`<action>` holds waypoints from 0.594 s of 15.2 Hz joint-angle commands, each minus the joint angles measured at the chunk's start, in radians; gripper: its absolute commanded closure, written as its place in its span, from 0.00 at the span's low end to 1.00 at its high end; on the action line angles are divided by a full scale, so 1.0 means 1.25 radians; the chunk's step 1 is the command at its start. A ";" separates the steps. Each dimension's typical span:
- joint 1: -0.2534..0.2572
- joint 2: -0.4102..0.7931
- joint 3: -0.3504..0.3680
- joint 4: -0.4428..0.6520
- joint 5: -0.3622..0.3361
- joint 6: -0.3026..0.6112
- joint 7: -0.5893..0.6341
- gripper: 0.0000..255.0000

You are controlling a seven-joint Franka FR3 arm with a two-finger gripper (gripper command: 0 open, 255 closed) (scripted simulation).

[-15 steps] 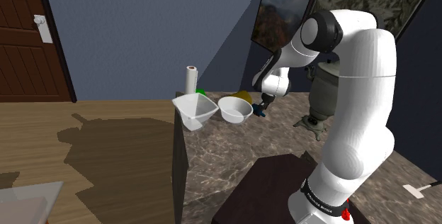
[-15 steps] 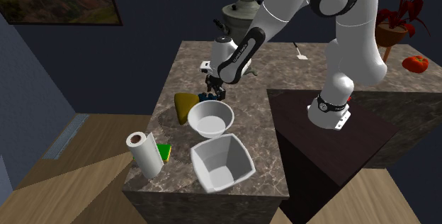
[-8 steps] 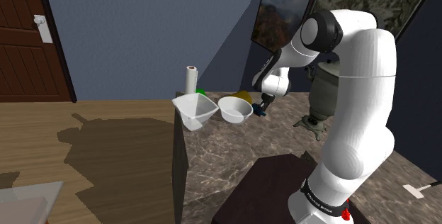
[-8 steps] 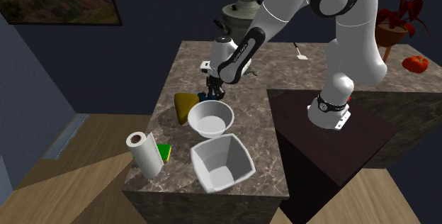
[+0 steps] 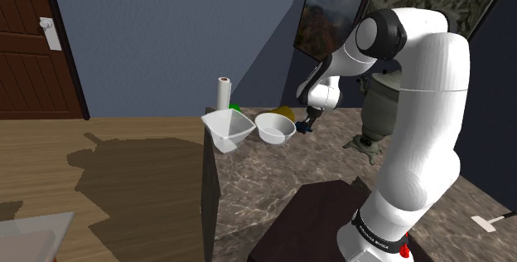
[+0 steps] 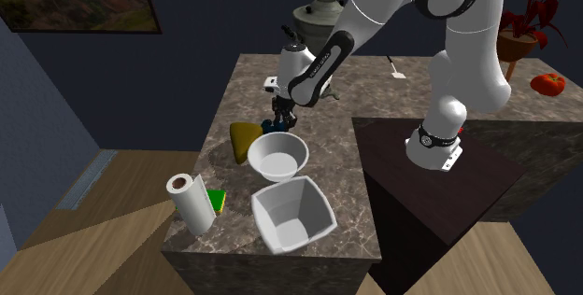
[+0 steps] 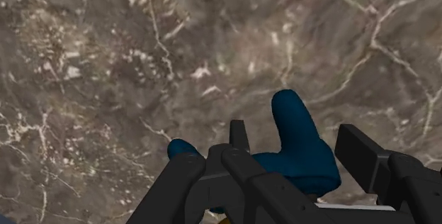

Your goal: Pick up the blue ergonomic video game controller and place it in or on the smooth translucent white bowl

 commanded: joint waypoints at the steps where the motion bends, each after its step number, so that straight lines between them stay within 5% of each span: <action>1: 0.011 -0.018 -0.016 0.000 -0.018 -0.018 0.012 1.00; 9: 0.056 -0.097 -0.074 -0.004 -0.097 -0.086 0.069 1.00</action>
